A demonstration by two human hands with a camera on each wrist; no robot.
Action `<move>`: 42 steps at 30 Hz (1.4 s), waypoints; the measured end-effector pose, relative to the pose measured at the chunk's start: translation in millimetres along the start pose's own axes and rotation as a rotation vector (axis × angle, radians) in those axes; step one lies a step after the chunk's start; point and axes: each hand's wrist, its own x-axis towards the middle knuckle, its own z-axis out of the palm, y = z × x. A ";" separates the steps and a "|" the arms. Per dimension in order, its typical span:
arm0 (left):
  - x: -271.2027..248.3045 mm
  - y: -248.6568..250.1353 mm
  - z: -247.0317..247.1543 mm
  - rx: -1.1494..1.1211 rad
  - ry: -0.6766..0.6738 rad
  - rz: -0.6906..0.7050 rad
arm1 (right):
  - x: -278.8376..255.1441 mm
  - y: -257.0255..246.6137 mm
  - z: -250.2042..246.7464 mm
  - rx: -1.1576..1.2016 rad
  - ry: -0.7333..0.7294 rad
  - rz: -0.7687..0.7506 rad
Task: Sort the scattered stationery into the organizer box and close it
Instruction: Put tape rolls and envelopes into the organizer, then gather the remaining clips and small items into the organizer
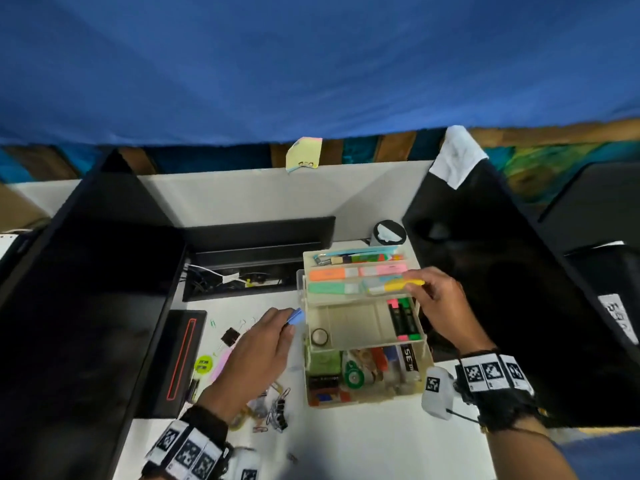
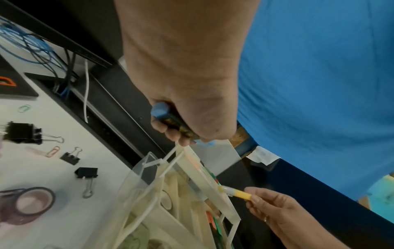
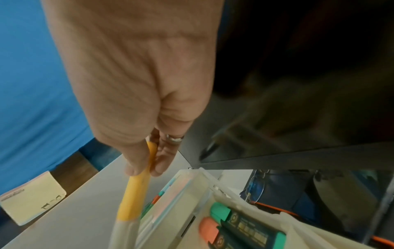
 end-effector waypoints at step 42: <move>68.4 79.9 72.4 -0.356 -0.218 -0.275 | -0.4 24.1 47.1 -0.352 -0.126 -0.227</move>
